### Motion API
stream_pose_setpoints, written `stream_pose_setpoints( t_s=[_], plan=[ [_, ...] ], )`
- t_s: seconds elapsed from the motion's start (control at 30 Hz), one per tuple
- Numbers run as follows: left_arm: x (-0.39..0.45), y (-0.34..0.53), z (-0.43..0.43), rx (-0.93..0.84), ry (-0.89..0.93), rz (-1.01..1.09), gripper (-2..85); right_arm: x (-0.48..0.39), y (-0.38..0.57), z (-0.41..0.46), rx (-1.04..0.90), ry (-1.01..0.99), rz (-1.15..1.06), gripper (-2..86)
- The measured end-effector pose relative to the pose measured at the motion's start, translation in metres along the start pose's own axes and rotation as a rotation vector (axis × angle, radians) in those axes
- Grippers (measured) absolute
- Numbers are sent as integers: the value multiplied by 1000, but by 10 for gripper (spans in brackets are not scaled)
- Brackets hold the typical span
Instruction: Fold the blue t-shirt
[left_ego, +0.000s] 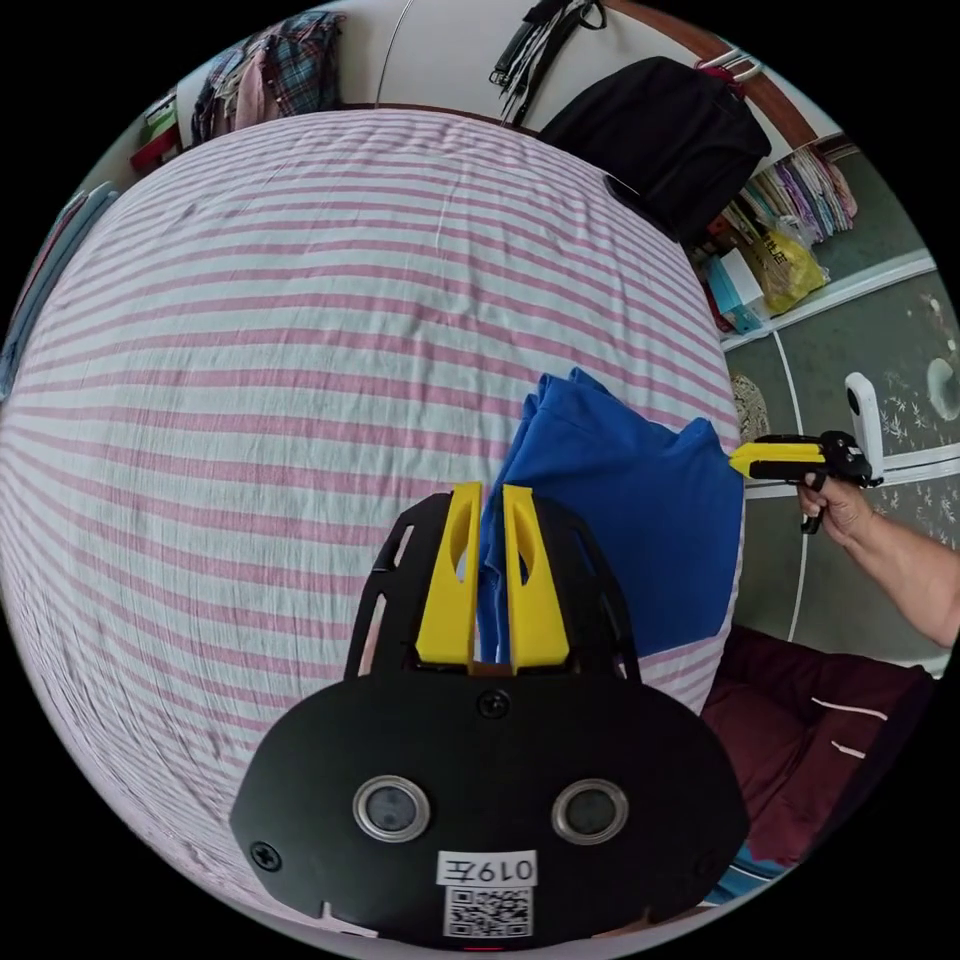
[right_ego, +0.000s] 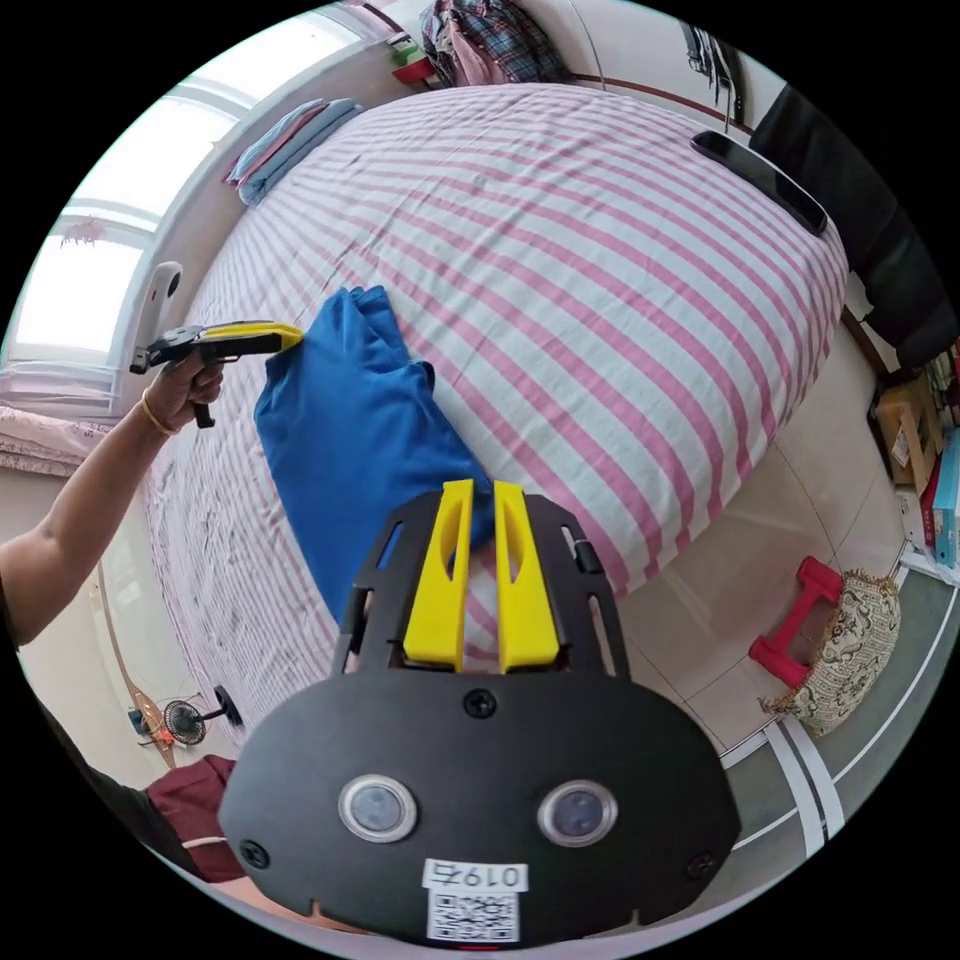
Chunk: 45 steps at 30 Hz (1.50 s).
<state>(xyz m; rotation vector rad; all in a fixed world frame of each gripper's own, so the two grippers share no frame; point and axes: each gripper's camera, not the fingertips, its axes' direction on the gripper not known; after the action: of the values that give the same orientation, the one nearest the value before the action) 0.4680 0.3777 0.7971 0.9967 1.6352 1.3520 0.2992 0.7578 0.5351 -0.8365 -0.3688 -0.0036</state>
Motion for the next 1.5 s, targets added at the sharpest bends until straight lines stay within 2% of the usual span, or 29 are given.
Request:
stream_pose_setpoints(
  t_s=[0.2,0.3,0.4,0.53,0.63,0.87,1.3,1.37,1.5],
  plan=[
    [1,-16,36,-54,-48,4,16,-9,-6,5,-20,38,18,-1],
    [-4,-17,33,33,22,-47,22,-17,-8,3,-14,63,3,-3],
    [7,-28,30,98,106,12,36,-32,-8,-1,-3,130,-62,-3],
    [39,-58,54,19,63,154,63,-41,-8,0,-2,140,-83,1],
    [48,-76,72,-30,71,178,68,-38,-9,0,8,106,-54,11],
    [48,-100,97,-96,61,164,33,-36,-15,4,-6,58,-47,4],
    [31,-103,103,-63,71,35,28,-32,-27,18,-5,71,18,17],
    [24,-105,99,-79,106,23,44,-31,-30,15,2,65,11,47],
    [7,-106,88,-89,206,-15,70,-36,-41,-4,73,97,-29,47]
  ],
)
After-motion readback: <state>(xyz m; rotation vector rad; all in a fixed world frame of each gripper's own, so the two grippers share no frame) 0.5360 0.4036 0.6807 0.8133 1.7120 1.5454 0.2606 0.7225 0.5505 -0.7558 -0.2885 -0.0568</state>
